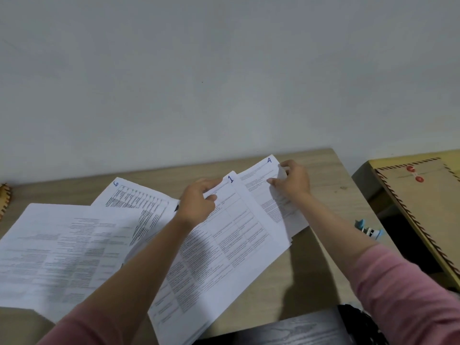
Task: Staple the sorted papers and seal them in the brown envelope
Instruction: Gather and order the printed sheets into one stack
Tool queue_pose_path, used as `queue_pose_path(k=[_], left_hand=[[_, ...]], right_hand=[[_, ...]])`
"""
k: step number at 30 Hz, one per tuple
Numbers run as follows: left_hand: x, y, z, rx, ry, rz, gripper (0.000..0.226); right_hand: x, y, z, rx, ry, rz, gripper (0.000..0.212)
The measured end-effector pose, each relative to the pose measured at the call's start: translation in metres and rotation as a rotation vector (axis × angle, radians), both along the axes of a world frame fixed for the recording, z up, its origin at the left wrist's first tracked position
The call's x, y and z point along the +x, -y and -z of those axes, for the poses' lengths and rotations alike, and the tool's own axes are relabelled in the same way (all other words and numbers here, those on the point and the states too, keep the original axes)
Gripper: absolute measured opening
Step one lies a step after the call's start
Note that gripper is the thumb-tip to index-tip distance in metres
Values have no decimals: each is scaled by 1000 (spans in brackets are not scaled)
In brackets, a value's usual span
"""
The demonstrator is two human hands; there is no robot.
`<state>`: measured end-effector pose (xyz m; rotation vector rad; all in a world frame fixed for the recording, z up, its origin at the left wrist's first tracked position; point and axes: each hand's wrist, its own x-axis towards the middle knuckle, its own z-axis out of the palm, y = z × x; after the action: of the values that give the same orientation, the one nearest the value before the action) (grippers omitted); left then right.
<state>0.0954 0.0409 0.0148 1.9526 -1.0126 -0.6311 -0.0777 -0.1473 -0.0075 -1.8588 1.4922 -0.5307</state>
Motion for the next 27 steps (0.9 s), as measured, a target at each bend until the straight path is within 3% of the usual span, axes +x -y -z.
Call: queue_pose_path(k=[5,11,27], left_hand=[[0,14,5,-24,44,27,48],[-6,31,-2,-38,11,25,46],[-21,42,-3,-80,103,84,52]], right_hand=[[-13,-15,-7,-1,262,-120,30],[-21,-45,-26,148,593,-165,23],[-23,-63,-44,159,642,-324,45]])
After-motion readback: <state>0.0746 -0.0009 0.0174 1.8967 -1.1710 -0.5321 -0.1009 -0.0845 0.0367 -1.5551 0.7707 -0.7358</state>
